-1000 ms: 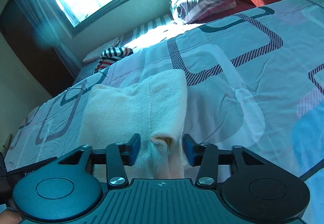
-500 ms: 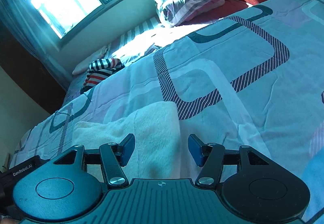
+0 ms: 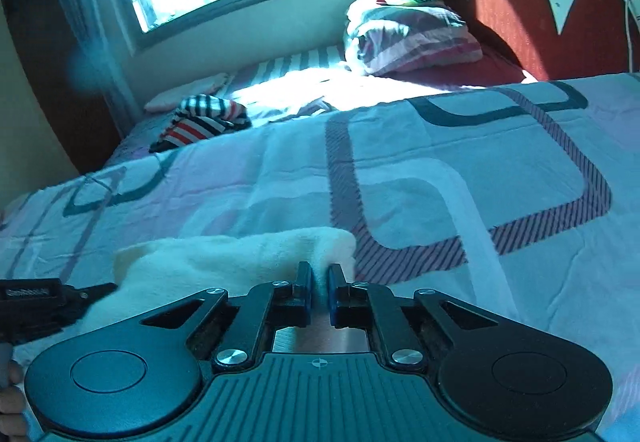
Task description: Fold small clothes
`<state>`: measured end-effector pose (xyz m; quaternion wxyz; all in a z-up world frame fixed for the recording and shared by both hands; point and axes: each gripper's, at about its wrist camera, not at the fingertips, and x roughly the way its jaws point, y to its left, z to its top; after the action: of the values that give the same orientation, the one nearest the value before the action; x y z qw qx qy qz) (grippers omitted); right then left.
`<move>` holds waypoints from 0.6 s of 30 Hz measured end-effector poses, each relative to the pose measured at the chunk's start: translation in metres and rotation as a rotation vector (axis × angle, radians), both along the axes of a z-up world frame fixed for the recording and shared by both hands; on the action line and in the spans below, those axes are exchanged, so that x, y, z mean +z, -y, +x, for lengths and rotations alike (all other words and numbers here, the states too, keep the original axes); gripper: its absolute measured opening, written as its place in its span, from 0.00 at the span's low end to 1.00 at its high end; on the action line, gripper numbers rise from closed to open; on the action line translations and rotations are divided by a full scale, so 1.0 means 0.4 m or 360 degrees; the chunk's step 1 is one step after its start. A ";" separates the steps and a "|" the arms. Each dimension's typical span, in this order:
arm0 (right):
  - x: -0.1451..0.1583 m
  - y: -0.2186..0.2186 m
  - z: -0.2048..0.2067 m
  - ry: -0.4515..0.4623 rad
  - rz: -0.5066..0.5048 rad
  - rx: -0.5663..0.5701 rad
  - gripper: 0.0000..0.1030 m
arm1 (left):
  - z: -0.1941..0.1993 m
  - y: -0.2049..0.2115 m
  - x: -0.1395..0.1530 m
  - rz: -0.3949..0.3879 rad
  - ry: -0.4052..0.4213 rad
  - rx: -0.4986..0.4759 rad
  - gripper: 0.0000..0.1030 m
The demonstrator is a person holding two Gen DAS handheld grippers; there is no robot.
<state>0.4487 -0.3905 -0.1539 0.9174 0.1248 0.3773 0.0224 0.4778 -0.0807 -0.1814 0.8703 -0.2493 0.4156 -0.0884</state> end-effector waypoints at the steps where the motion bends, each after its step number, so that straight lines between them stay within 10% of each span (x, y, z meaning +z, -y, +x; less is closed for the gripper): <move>1: -0.009 0.008 -0.001 -0.0013 0.0002 -0.0021 0.07 | -0.001 0.003 0.006 0.0012 0.0008 -0.0010 0.11; 9: 0.023 0.049 -0.021 -0.0026 0.0166 -0.0067 0.13 | -0.027 -0.006 0.036 0.0027 0.0021 0.0006 0.38; 11: 0.044 0.062 -0.045 0.0002 0.0187 -0.0087 0.31 | -0.046 -0.022 0.044 0.0029 0.0031 0.0029 0.65; 13: 0.060 0.069 -0.074 0.0029 0.0200 -0.0089 0.46 | -0.067 -0.031 0.051 0.0043 0.0042 0.0020 0.68; 18: 0.080 0.064 -0.145 0.0029 0.0265 -0.0046 0.46 | -0.122 -0.035 0.047 0.0019 0.0011 -0.0046 0.68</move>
<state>0.3908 -0.4159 -0.1219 0.9074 0.2060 0.3638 0.0415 0.4291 -0.0668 -0.1624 0.8719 -0.2377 0.4165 -0.0992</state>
